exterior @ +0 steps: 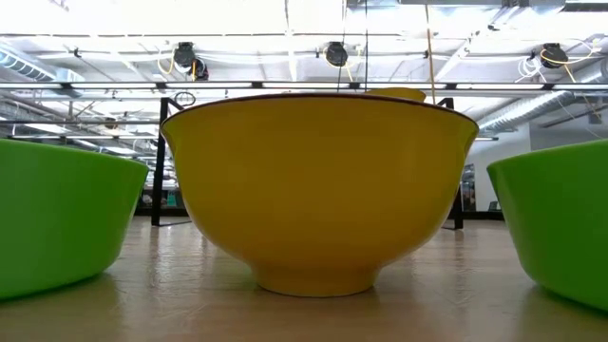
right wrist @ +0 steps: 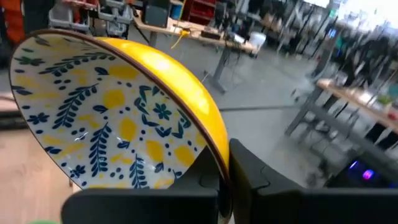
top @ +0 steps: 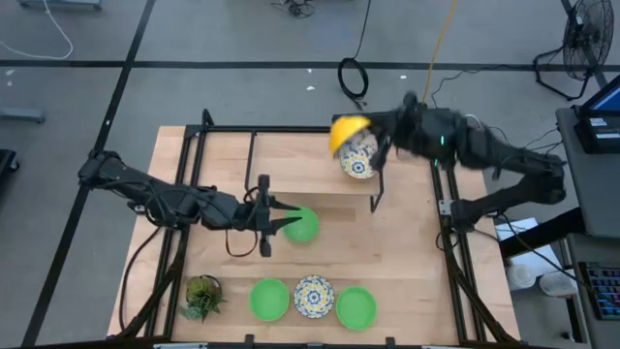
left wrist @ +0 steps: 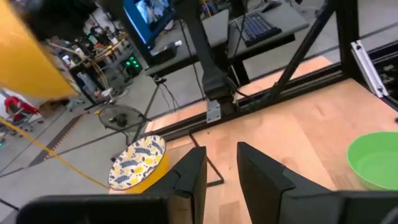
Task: Pick & Place Mini bowls
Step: Stack the top white bowl on top of the white bowl on the shelf
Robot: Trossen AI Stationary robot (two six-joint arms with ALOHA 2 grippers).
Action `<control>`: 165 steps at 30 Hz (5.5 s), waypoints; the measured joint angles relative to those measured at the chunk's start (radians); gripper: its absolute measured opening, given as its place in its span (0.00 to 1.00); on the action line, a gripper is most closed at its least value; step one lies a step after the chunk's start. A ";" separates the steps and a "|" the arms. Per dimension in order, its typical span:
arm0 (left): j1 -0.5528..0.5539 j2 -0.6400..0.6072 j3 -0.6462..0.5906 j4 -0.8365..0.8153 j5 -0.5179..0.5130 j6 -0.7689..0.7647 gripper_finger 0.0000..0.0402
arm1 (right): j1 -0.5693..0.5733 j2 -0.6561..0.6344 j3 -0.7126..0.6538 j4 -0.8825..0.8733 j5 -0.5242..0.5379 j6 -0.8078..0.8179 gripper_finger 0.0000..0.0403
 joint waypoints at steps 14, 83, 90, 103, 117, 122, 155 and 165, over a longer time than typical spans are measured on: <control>0.058 0.000 0.000 -0.002 -0.002 -0.061 0.22 | -0.407 0.448 0.640 -0.523 -0.409 0.164 0.00; 0.123 0.001 0.000 -0.031 0.005 -0.157 0.22 | -0.545 0.363 0.358 -0.715 -0.814 0.181 0.00; 0.123 0.001 0.000 -0.031 0.005 -0.157 0.22 | -0.545 0.363 0.291 -0.715 -0.815 0.174 0.00; 0.123 0.001 0.000 -0.031 0.005 -0.157 0.22 | -0.545 0.363 0.201 -0.723 -0.815 0.148 0.00; 0.123 0.001 0.000 -0.031 0.005 -0.157 0.22 | -0.545 0.363 0.139 -0.738 -0.760 0.120 0.00; 0.123 0.001 0.000 -0.031 0.005 -0.157 0.22 | -0.546 0.363 0.127 -0.747 -0.762 0.106 0.00; 0.123 0.001 0.000 -0.031 0.005 -0.156 0.22 | -0.542 0.363 0.121 -0.741 -0.705 0.107 0.00; 0.123 0.001 0.000 -0.032 0.005 -0.156 0.22 | -0.542 0.363 0.054 -0.699 -0.708 0.109 0.01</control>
